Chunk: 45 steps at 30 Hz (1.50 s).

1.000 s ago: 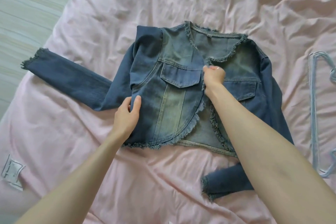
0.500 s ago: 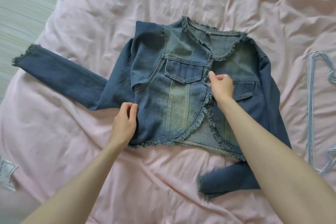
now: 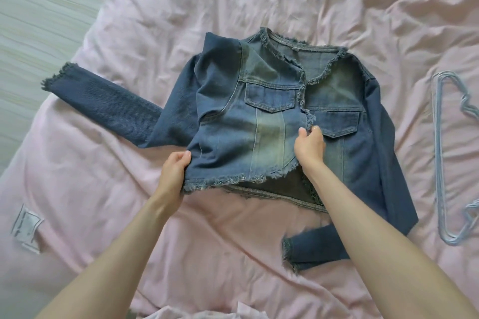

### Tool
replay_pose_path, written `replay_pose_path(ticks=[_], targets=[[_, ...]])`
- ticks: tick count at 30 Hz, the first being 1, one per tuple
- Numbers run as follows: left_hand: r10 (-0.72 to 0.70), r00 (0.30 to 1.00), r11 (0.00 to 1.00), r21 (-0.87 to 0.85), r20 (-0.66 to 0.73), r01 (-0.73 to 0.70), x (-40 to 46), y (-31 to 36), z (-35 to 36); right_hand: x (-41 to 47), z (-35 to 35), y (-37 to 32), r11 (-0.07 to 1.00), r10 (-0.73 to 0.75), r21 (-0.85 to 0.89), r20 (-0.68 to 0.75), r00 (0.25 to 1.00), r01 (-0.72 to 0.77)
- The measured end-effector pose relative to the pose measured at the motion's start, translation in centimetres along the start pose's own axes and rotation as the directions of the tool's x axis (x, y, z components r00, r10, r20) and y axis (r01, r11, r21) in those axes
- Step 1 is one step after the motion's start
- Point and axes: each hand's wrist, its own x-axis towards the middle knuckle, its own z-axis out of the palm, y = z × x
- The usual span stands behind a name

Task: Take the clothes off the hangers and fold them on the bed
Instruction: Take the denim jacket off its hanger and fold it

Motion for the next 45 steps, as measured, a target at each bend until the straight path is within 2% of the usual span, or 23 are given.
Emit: replay_pose_path(ticks=[2,4,8,10,12,14,15,17,18,20,22,24,25,27,28,31,35,36,38,40,42,45], targets=[[-0.177,0.982,0.975,-0.123,0.063,0.183,0.0,-0.2,-0.3,-0.1,0.0,0.5,0.999,0.025,0.032,0.001,1.000,-0.025],[-0.239,0.970,0.965,-0.106,0.035,0.242,0.0,-0.5,-0.2,-0.2,0.0,0.9,0.998,0.046,0.036,0.015,0.999,-0.047],[-0.021,0.996,0.982,0.184,-0.089,0.038,0.2,-0.9,0.2,-0.7,-0.1,1.2,0.999,0.041,-0.029,0.001,0.999,-0.041],[0.042,0.992,0.980,0.200,-0.119,-0.017,0.4,-0.6,-0.3,-1.1,0.1,1.1,0.996,-0.025,-0.086,-0.032,0.999,0.022],[0.050,0.981,0.985,0.174,-0.190,-0.017,0.5,-0.4,-0.9,-1.8,0.4,0.6,0.959,-0.165,-0.241,-0.061,0.984,0.146],[-0.009,0.963,1.000,-0.010,-0.269,0.007,0.9,0.2,-1.5,-2.8,1.2,-0.2,0.893,-0.331,-0.329,-0.019,0.944,0.306],[-0.069,0.966,0.987,-0.161,-0.251,0.028,1.2,0.8,-1.5,-3.6,1.6,-0.7,0.863,-0.402,-0.323,0.026,0.915,0.388],[-0.200,0.976,0.892,-0.428,-0.086,0.145,2.0,2.6,-1.6,-5.1,3.2,-1.6,0.803,-0.512,-0.268,0.146,0.846,0.532],[-0.227,0.974,0.848,-0.496,-0.017,0.189,2.6,3.4,-1.7,-5.9,4.1,-1.8,0.783,-0.530,-0.242,0.222,0.819,0.572],[-0.242,0.970,0.820,-0.526,0.038,0.225,3.5,4.5,-2.0,-6.9,5.9,-2.1,0.789,-0.474,-0.232,0.358,0.804,0.569],[-0.206,0.978,0.860,-0.482,-0.029,0.167,3.9,5.5,-2.1,-7.1,6.9,-2.3,0.815,-0.361,-0.285,0.431,0.827,0.505],[-0.095,0.985,0.886,-0.463,-0.147,0.016,4.4,7.6,-3.1,-7.0,7.5,-2.7,0.820,-0.291,-0.340,0.446,0.847,0.461],[-0.042,0.975,0.875,-0.479,-0.219,-0.070,4.7,8.8,-3.7,-6.8,7.4,-2.6,0.820,-0.273,-0.355,0.449,0.851,0.450],[0.045,0.950,0.791,-0.569,-0.310,-0.224,5.8,12.2,-6.0,-6.9,7.6,-3.0,0.820,-0.254,-0.370,0.448,0.857,0.436],[0.099,0.942,0.767,-0.579,-0.321,-0.278,6.6,13.6,-7.1,-7.1,7.8,-3.3,0.818,-0.252,-0.377,0.442,0.861,0.433],[0.190,0.939,0.830,-0.464,-0.286,-0.309,8.0,14.9,-8.3,-7.7,8.4,-3.7,0.819,-0.250,-0.398,0.401,0.881,0.414],[0.095,0.987,0.817,-0.558,-0.127,-0.150,8.2,12.0,-7.0,-7.9,8.4,-4.1,0.820,-0.281,-0.423,0.290,0.915,0.386],[0.058,0.995,0.850,-0.518,-0.085,-0.094,8.2,10.5,-6.5,-8.0,8.3,-4.1,0.825,-0.296,-0.418,0.255,0.920,0.381],[-0.002,1.000,0.946,-0.324,-0.003,0.001,7.2,7.6,-5.5,-8.2,8.3,-3.8,0.850,-0.324,-0.378,0.171,0.930,0.366],[-0.030,1.000,0.980,-0.196,0.002,0.030,6.2,6.1,-4.5,-8.8,8.3,-3.1,0.880,-0.316,-0.353,0.063,0.947,0.317],[-0.016,0.998,0.959,-0.282,-0.067,-0.004,6.4,6.4,-4.2,-9.5,8.0,-1.9,0.906,-0.269,-0.350,-0.044,0.962,0.238],[0.018,0.985,0.872,-0.479,-0.171,-0.099,7.2,9.3,-4.7,-10.3,7.2,0.2,0.949,-0.164,-0.296,-0.155,0.974,0.113]])
